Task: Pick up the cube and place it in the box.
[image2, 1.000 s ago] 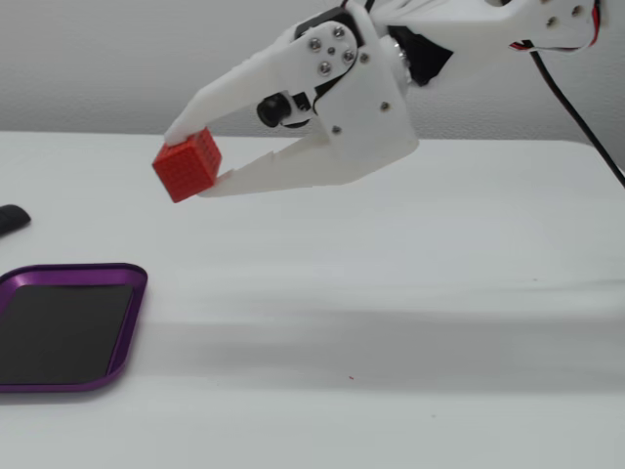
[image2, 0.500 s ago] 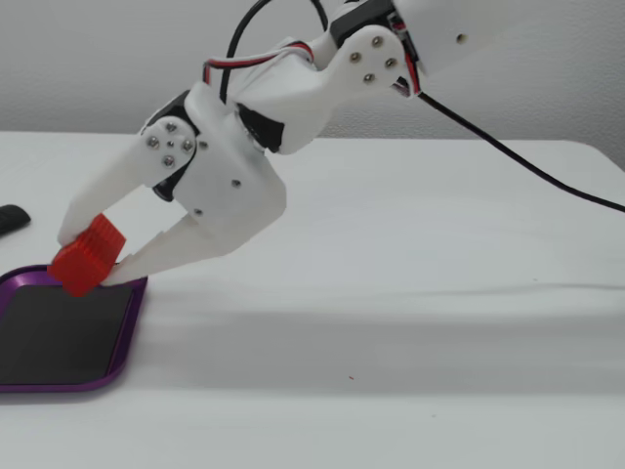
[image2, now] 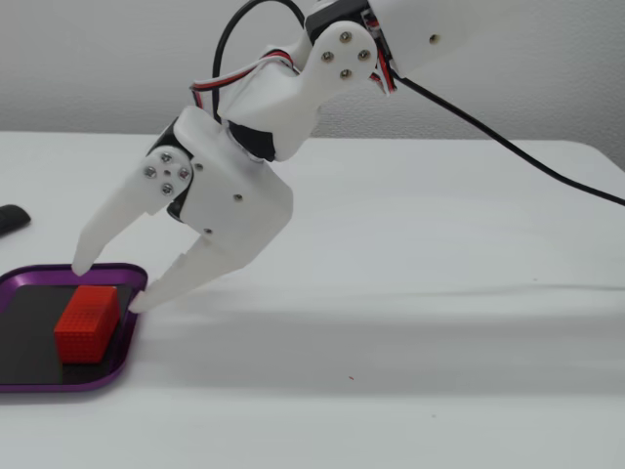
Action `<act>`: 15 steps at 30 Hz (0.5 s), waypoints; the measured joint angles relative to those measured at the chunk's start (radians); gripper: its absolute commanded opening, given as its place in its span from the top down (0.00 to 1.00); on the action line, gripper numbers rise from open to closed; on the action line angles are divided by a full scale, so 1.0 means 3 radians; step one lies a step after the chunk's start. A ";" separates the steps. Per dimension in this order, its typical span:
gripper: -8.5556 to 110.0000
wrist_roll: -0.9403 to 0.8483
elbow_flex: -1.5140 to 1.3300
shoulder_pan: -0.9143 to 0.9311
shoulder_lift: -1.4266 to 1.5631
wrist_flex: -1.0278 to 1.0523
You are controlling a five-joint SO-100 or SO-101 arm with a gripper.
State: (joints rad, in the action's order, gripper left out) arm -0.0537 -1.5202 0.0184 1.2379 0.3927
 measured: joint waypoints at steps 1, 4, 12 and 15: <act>0.75 0.0000 0.0020 0.0000 0.0000 0.0072; 0.72 0.0026 0.0174 0.0000 0.0000 0.0337; 0.69 0.0460 0.1166 0.0000 0.0000 0.1943; 0.69 0.0532 0.1616 0.0000 0.0000 0.2771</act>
State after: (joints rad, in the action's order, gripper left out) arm 0.1058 -1.0354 0.0184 1.2379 1.2241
